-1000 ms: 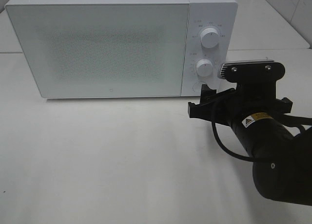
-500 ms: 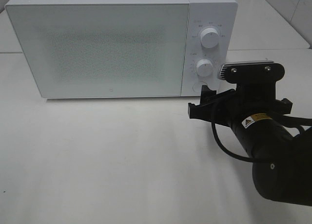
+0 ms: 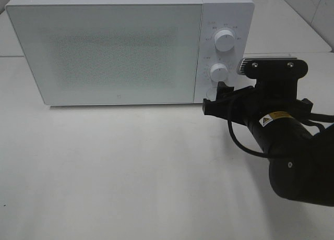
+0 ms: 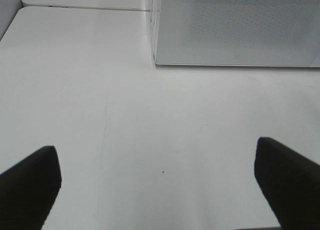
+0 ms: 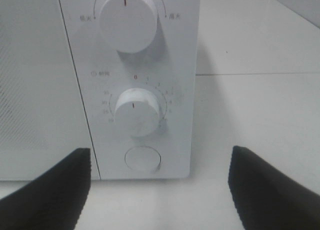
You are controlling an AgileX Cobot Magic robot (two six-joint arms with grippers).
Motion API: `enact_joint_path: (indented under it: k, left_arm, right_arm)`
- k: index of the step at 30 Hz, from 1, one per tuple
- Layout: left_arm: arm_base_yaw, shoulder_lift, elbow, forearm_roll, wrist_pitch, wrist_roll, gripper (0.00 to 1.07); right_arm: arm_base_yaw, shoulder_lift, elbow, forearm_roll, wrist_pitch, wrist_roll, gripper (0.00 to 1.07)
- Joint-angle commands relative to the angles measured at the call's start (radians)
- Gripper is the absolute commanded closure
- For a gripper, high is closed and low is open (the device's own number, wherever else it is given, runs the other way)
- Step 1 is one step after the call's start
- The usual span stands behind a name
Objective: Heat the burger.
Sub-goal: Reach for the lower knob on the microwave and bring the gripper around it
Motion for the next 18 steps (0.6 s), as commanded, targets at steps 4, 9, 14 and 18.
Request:
enact_joint_path:
  k: [4,9,14,18]
  left_arm:
    - [0.005,-0.025,0.004,-0.006,-0.009,0.003,0.09]
    - [0.005,-0.025,0.004,-0.006,-0.009,0.003,0.09]
    - [0.005,-0.025,0.004,-0.006,-0.009,0.003,0.09]
    - [0.005,-0.025,0.004,-0.006,-0.009,0.003,0.09]
  right_arm:
    - [-0.048,0.048,-0.066,-0.09,-0.058,0.004,0.32]
    - [-0.05,0.119,-0.124,-0.094,-0.058,0.004,0.32]
    - [-0.092,0.182,-0.182,-0.116,-0.05,0.005,0.32]
    - [-0.117,0.2,-0.215,-0.146,-0.027,0.005,0.32]
